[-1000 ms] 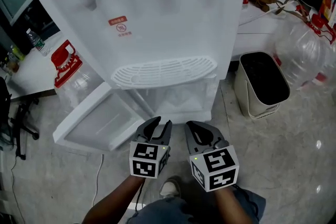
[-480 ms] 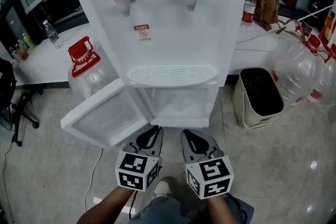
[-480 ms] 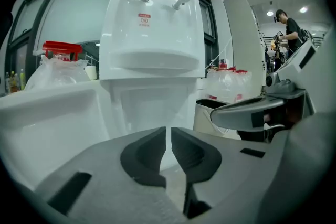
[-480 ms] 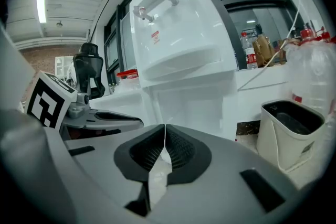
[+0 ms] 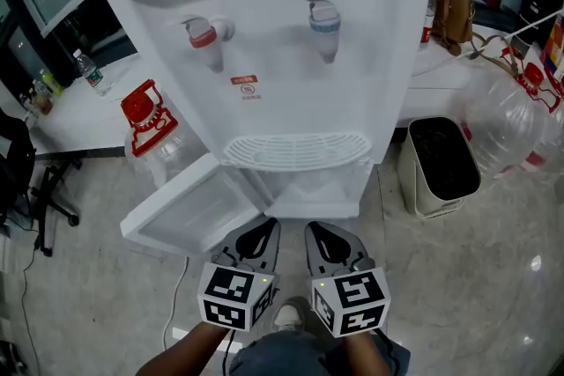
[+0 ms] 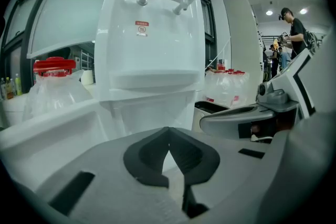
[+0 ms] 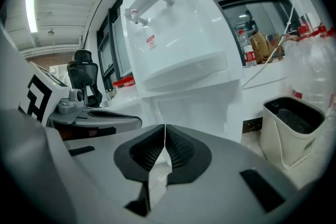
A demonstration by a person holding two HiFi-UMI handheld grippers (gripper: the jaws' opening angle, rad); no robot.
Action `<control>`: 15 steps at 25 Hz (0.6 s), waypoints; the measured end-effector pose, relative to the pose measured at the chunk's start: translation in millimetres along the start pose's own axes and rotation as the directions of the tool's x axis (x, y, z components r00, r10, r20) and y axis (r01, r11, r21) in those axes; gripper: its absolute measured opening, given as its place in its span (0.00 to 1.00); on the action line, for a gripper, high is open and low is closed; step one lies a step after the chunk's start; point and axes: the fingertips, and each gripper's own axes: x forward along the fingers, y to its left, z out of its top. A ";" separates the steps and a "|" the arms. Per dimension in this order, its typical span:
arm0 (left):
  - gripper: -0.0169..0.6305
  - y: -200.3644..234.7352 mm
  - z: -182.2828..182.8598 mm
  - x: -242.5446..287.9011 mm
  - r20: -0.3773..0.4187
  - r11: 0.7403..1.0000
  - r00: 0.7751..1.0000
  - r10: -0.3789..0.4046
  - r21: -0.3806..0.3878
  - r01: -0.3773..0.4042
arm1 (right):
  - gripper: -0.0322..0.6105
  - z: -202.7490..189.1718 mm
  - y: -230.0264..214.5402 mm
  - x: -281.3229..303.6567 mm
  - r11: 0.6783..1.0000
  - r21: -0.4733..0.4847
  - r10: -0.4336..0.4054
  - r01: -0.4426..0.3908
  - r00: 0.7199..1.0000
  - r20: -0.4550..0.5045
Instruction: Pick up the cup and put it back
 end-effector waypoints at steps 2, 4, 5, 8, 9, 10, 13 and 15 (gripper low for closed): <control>0.04 0.9 15.7 -6.4 -0.013 1.000 1.000 -0.007 -0.003 0.007 | 0.08 15.0 6.6 -3.4 1.000 0.012 0.004 -0.004 1.000 -0.014; 0.04 2.7 35.4 -13.0 -0.028 1.000 1.000 -0.014 -0.011 0.014 | 0.08 34.5 11.5 -9.0 1.000 0.016 0.000 0.001 0.999 -0.032; 0.05 3.6 47.0 -15.9 -0.033 1.000 0.999 -0.019 -0.015 0.018 | 0.08 45.7 12.9 -12.1 1.000 0.013 -0.006 0.006 0.999 -0.041; 0.05 3.8 84.1 -26.6 -0.043 0.999 0.999 -0.030 -0.019 0.029 | 0.08 82.1 16.9 -22.5 1.000 -0.006 -0.022 0.022 0.997 -0.067; 0.04 2.9 95.8 -31.3 -0.047 0.999 0.998 -0.034 -0.022 0.033 | 0.08 94.0 18.9 -26.4 1.000 -0.007 -0.025 0.025 0.997 -0.075; 0.04 1.9 107.2 -36.4 -0.052 0.999 0.998 -0.038 -0.024 0.037 | 0.08 105.7 21.4 -30.2 1.000 -0.005 -0.027 0.027 0.996 -0.081; 0.05 0.3 142.5 -53.9 -0.067 0.999 0.997 -0.047 -0.029 0.046 | 0.08 142.3 32.6 -41.0 1.000 0.006 -0.029 0.030 0.995 -0.097; 0.04 -0.3 168.5 -68.5 -0.074 0.998 0.996 -0.050 -0.034 0.047 | 0.08 168.8 43.3 -50.2 1.000 0.015 -0.025 0.027 0.994 -0.107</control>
